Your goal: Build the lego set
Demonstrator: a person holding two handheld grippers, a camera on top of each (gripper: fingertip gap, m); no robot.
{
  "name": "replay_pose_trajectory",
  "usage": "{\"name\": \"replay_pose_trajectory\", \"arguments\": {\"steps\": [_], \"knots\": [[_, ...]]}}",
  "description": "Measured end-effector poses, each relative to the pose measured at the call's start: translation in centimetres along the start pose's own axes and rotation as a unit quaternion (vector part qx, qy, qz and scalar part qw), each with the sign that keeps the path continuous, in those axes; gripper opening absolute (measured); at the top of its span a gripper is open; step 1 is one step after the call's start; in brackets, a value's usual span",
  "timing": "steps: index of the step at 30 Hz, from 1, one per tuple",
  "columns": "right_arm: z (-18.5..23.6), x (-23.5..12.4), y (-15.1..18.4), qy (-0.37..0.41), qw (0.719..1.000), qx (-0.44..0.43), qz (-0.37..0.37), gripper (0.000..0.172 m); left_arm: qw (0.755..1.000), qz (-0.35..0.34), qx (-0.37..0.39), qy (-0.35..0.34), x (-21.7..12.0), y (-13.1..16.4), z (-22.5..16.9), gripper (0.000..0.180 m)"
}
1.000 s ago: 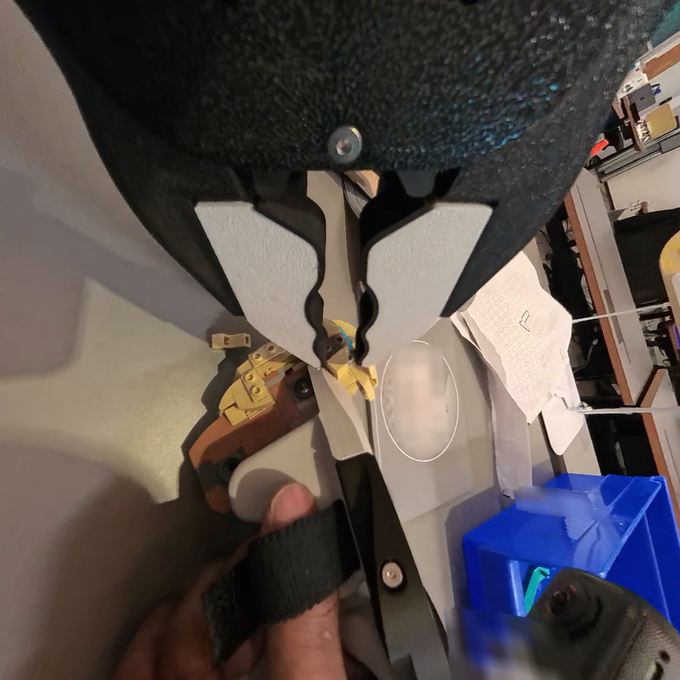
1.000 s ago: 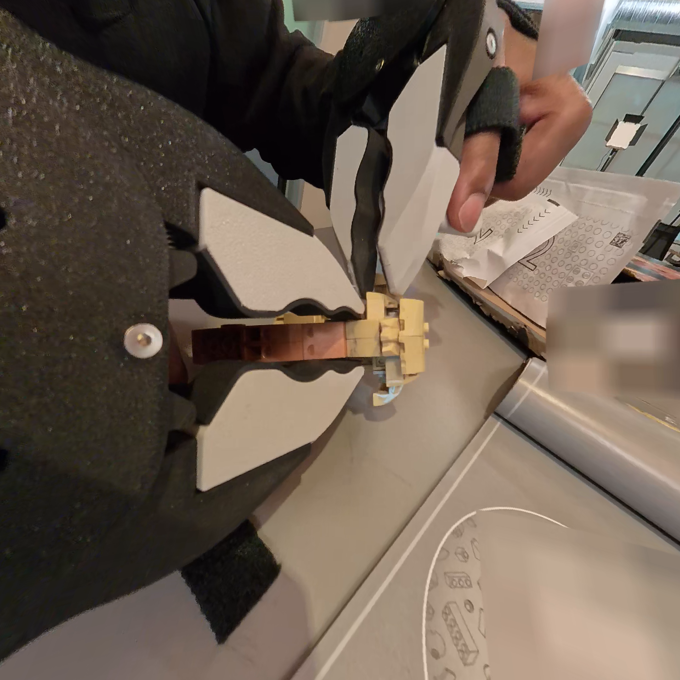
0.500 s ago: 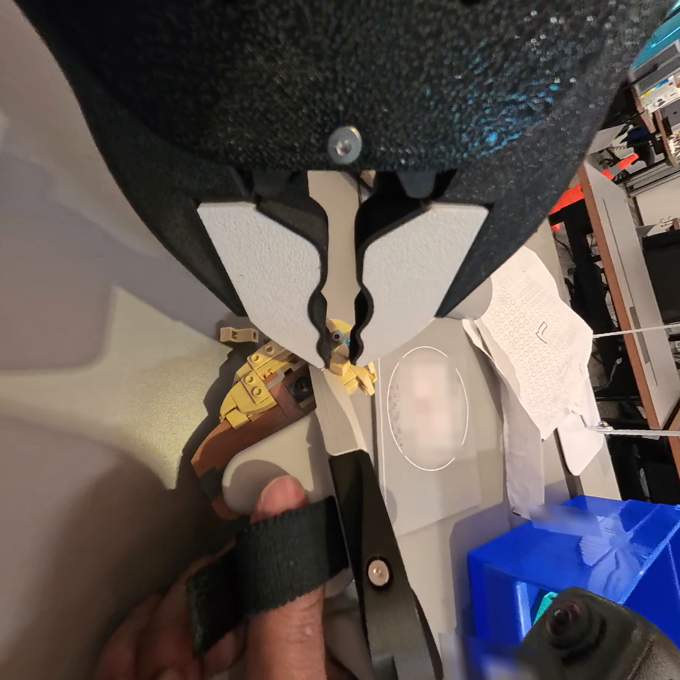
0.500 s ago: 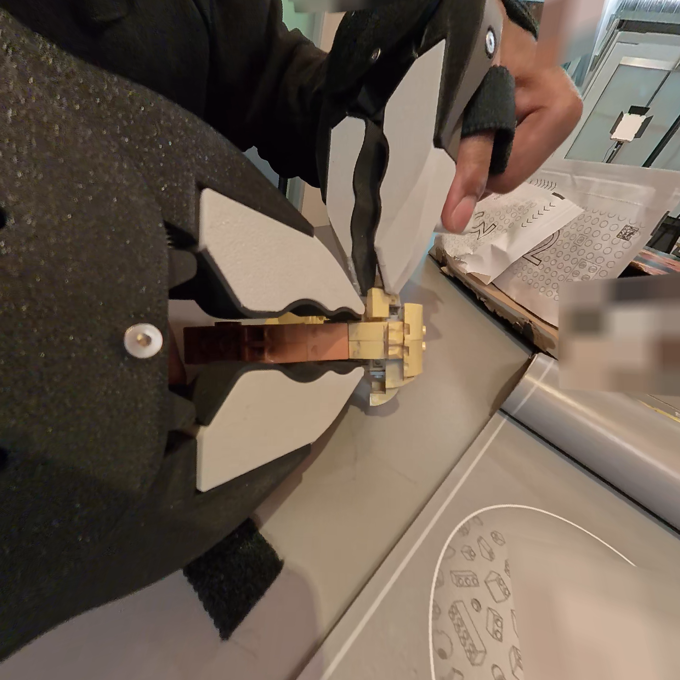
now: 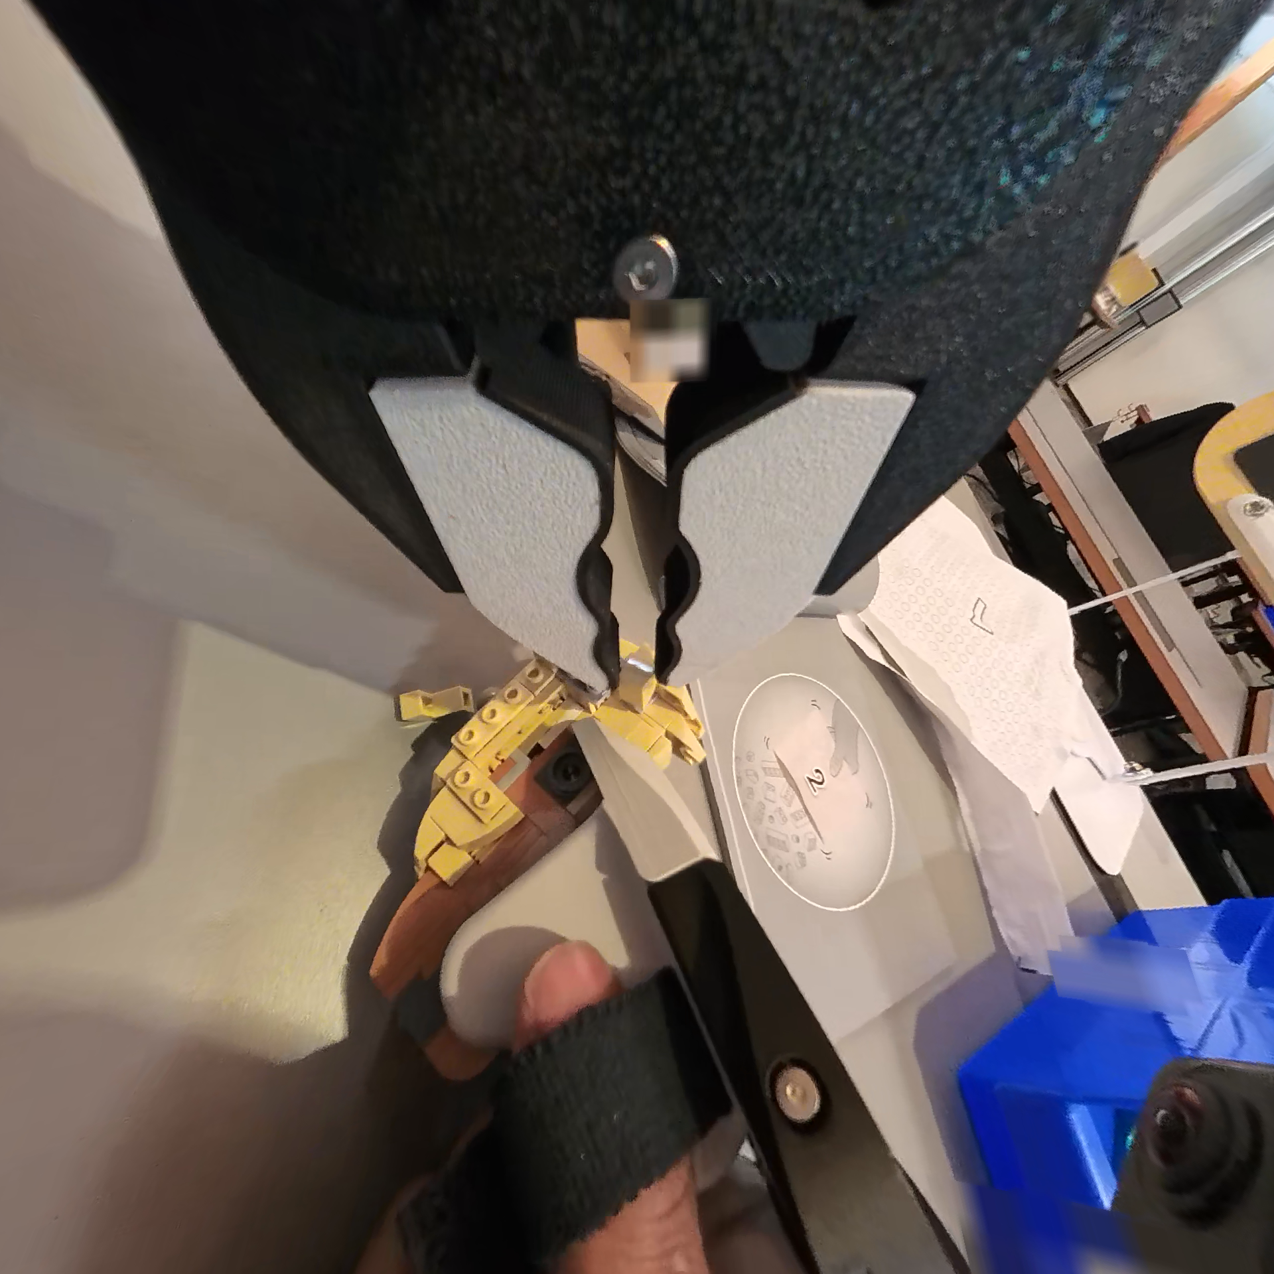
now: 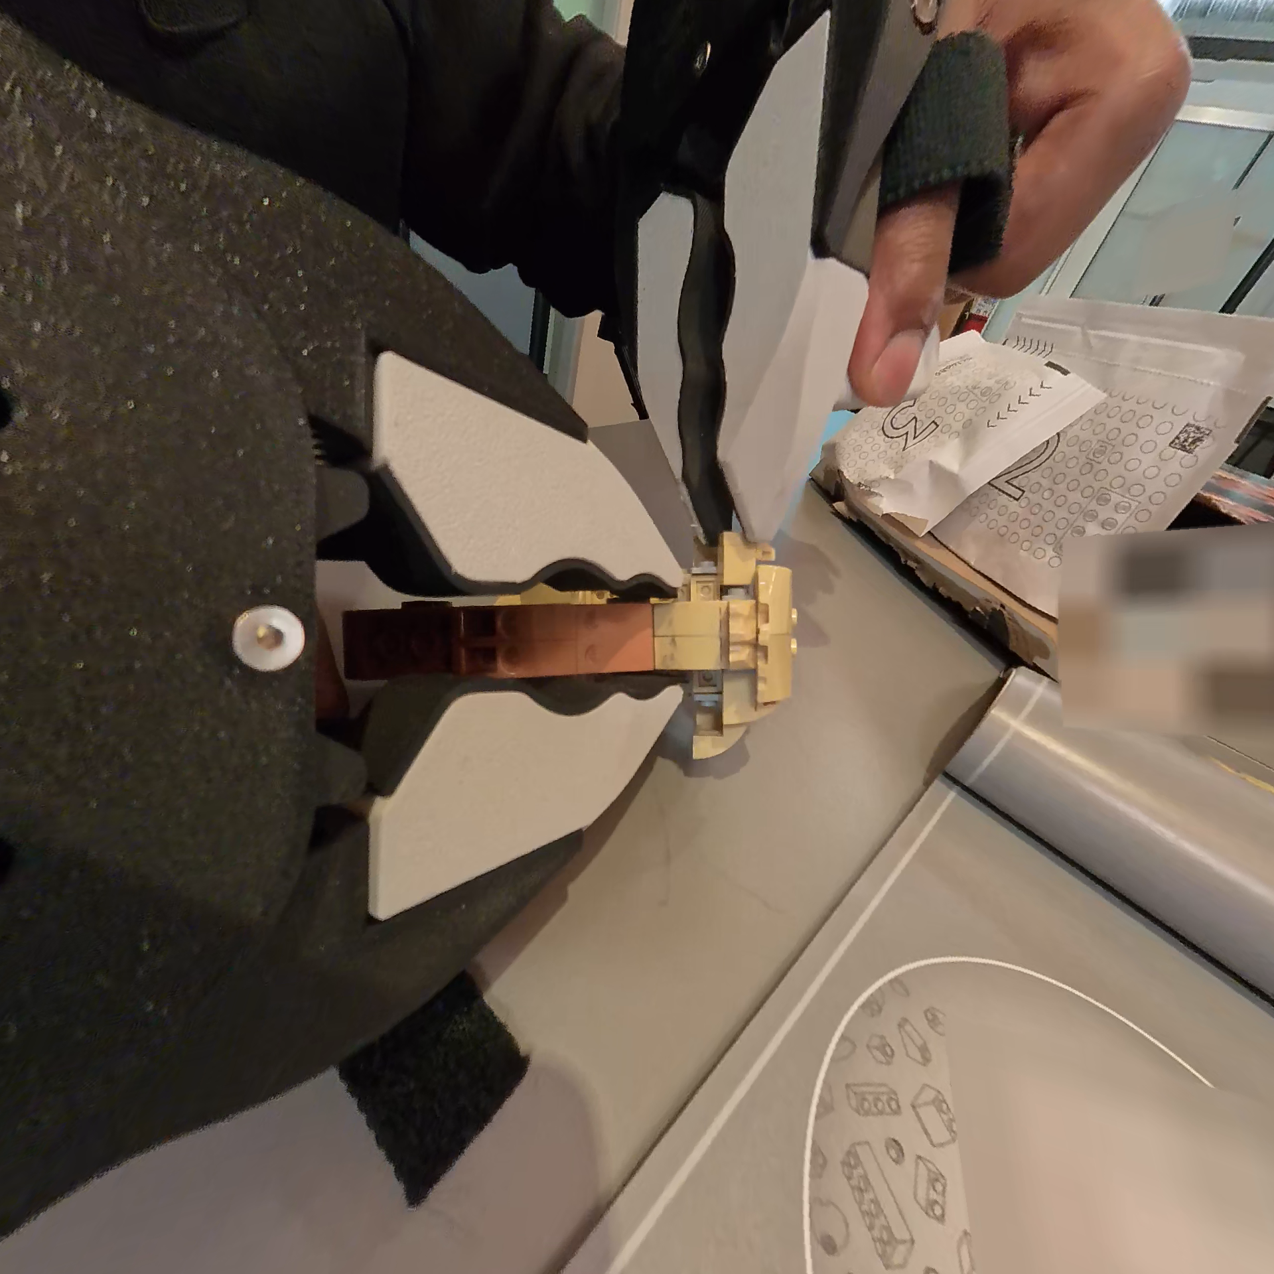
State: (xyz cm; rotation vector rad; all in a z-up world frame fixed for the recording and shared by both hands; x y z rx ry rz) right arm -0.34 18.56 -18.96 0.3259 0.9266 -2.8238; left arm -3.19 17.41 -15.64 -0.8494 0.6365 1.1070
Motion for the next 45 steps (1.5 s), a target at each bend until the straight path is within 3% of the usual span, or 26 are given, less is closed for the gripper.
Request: {"name": "replay_pose_trajectory", "arguments": {"steps": [15, 30, 45], "knots": [[0.5, 0.0, 0.2, -0.013, 1.0, -0.01, 0.006, 0.02, 0.996, 0.048, 0.078, 0.023, -0.1, -0.2, -0.4, 0.009], [0.9, 0.0, 0.6, -0.028, 0.999, -0.019, 0.021, 0.018, 0.993, -0.004, 0.112, 0.024, -0.4, -0.1, -1.0, 0.009], [0.6, 0.0, 0.7, -0.025, 0.999, 0.006, 0.033, 0.018, 0.998, -0.011, 0.059, -0.005, 0.2, 1.7, -0.8, 0.015]]}}
Point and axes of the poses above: each gripper's, where its closed fingertips meet, x out along the fingers, y out of its underside, z = x × y across the jaws, the point moved 2 cm from there along -x, back along the fingers, and after that the axes turned 12 degrees about -z, right-handed, at the moved point
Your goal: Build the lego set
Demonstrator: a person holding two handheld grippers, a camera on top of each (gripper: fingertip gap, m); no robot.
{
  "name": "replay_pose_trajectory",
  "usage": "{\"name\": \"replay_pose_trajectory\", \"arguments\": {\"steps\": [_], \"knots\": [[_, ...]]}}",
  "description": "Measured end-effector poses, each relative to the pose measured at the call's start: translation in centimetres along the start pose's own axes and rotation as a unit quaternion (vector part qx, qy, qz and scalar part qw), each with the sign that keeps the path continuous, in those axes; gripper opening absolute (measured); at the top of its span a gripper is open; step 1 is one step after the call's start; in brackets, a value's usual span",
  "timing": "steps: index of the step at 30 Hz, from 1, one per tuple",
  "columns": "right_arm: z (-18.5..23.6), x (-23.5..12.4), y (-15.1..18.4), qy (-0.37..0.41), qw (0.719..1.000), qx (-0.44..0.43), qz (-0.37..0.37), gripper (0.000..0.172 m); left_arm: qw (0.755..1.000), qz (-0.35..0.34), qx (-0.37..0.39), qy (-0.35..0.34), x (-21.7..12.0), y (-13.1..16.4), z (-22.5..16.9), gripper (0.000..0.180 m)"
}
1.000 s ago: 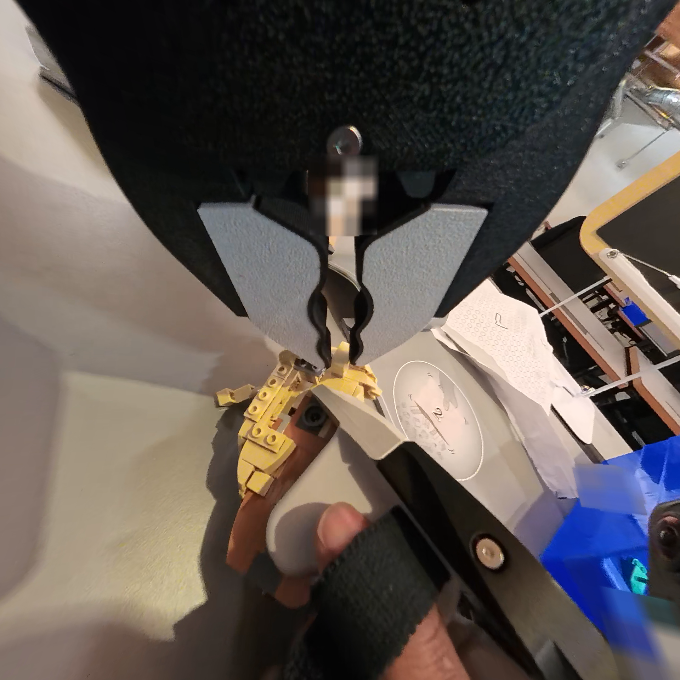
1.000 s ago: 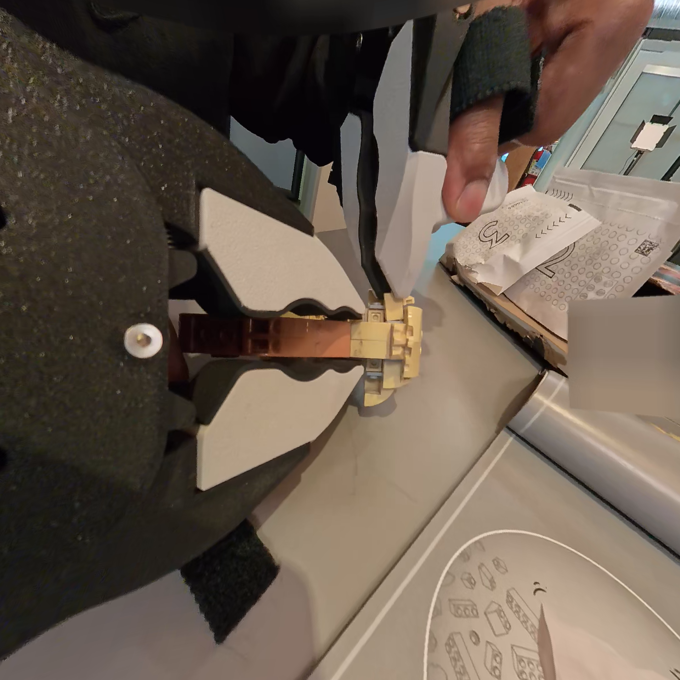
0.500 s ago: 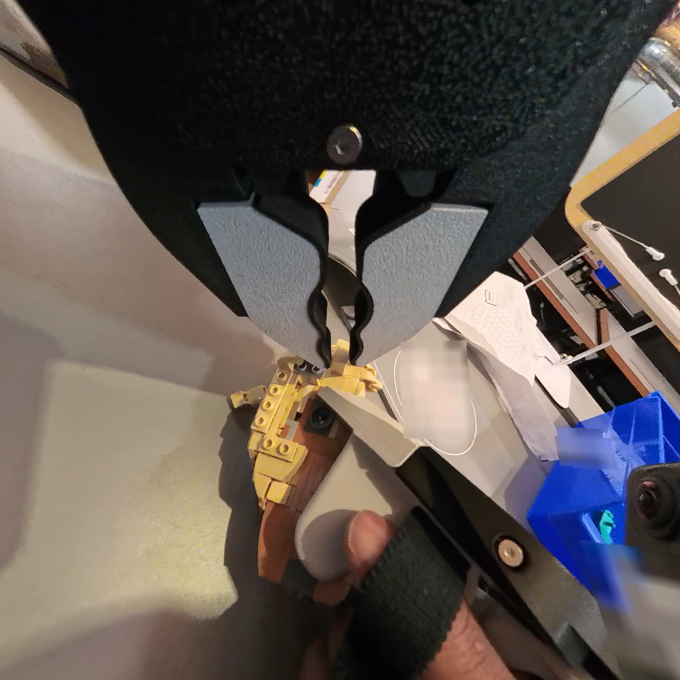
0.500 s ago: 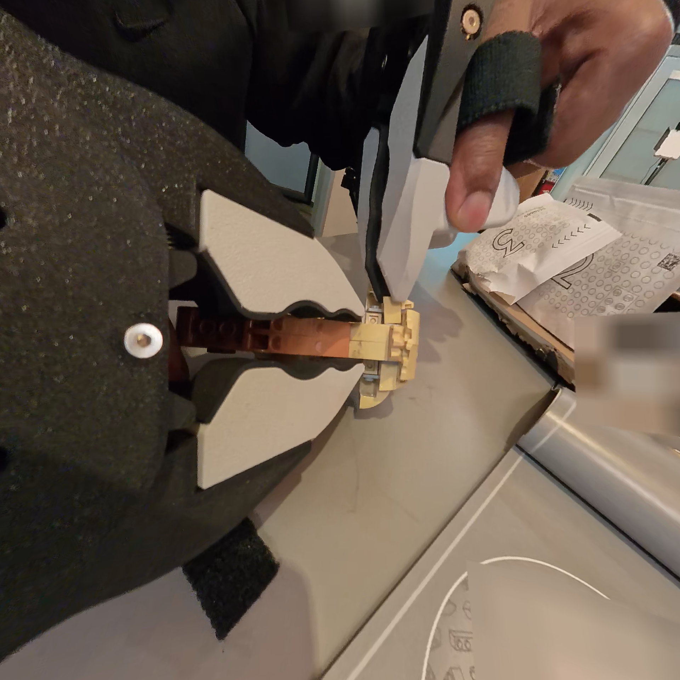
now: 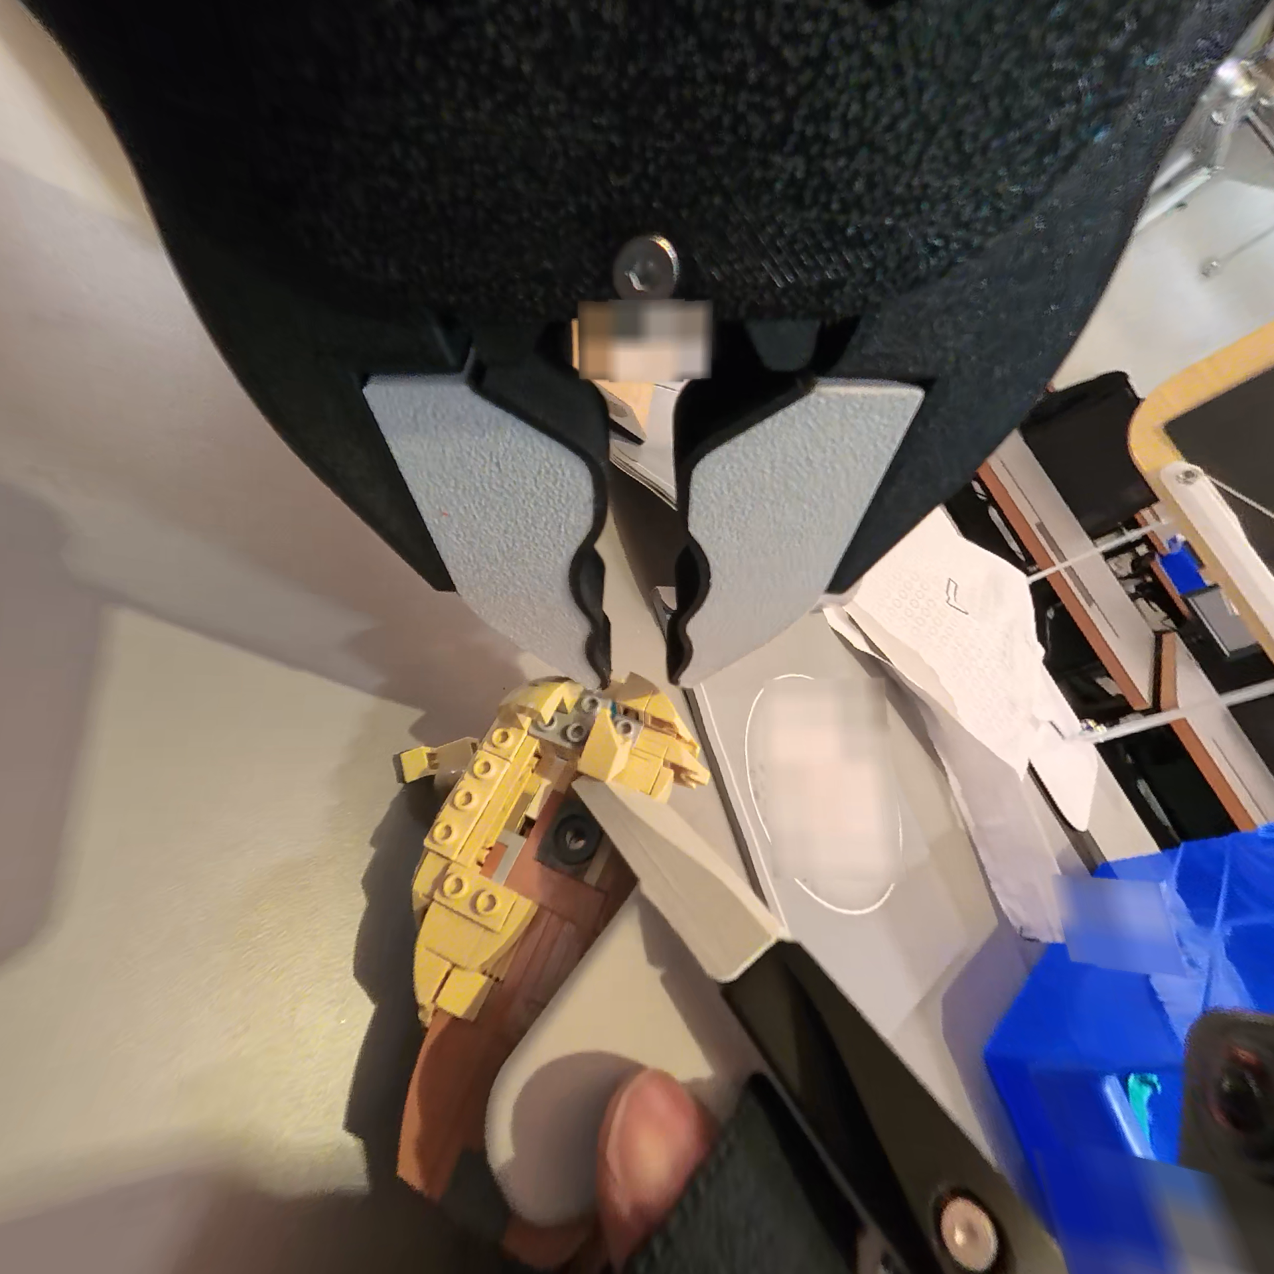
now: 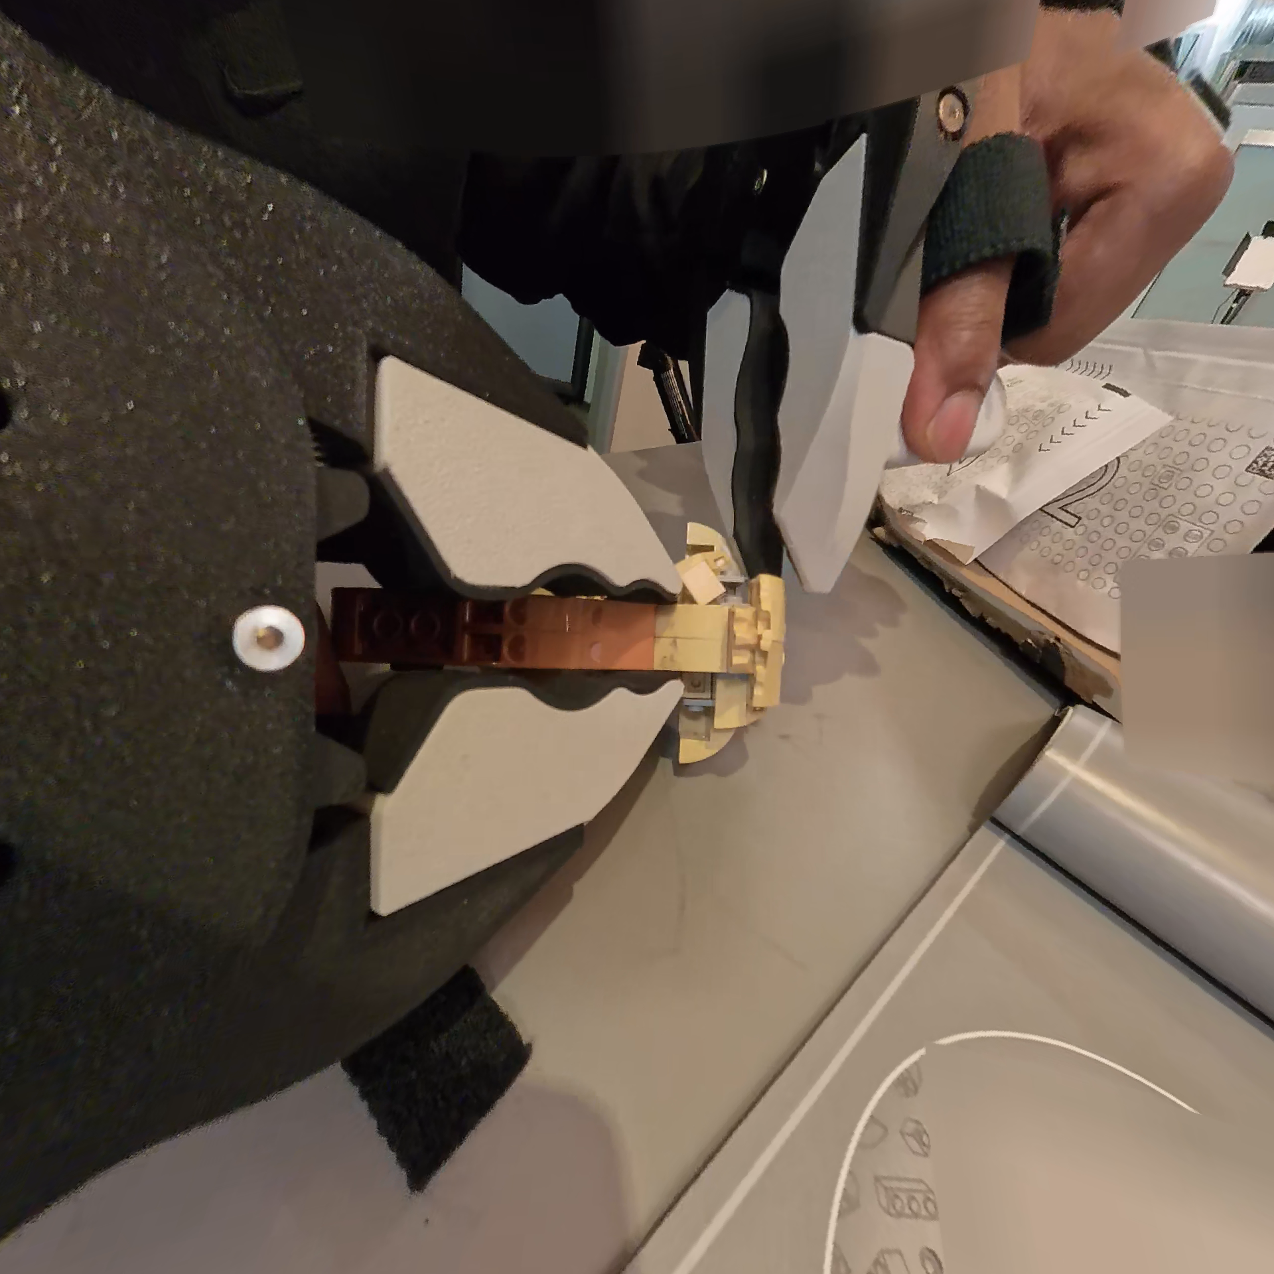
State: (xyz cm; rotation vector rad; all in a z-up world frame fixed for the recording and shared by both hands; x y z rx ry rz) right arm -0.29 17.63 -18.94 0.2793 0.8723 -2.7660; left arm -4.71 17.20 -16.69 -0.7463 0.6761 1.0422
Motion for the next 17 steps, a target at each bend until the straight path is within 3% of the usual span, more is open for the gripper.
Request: {"name": "replay_pose_trajectory", "arguments": {"steps": [4, 8, 13, 17], "knots": [[0.0, 0.0, 0.0, 0.0, 1.0, 0.005, -0.001, 0.018, 0.999, -0.009, -0.04, -0.014, -0.4, 0.2, 0.2, 0.018], [-0.2, 0.0, -0.2, 0.002, 1.0, 0.009, -0.005, 0.018, 0.989, -0.036, -0.142, -0.035, -1.5, -0.3, 0.3, 0.019], [-0.2, 0.0, -0.3, 0.003, 1.0, 0.014, -0.01, 0.018, 0.936, -0.063, -0.335, -0.088, -1.9, -2.4, 0.3, 0.017], [-0.3, 0.0, -0.3, 0.005, 1.0, 0.014, -0.012, 0.017, 0.914, -0.022, -0.382, -0.137, -1.5, -1.8, -0.3, 0.015]]}}
Point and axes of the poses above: each gripper's, where its closed fingertips meet, x out along the fingers, y out of its underside, z = x × y across the jaws, the point moved 2 cm from there along -x, back along the fingers, and after that the axes turned 12 degrees about -z, right-handed, at the moved point
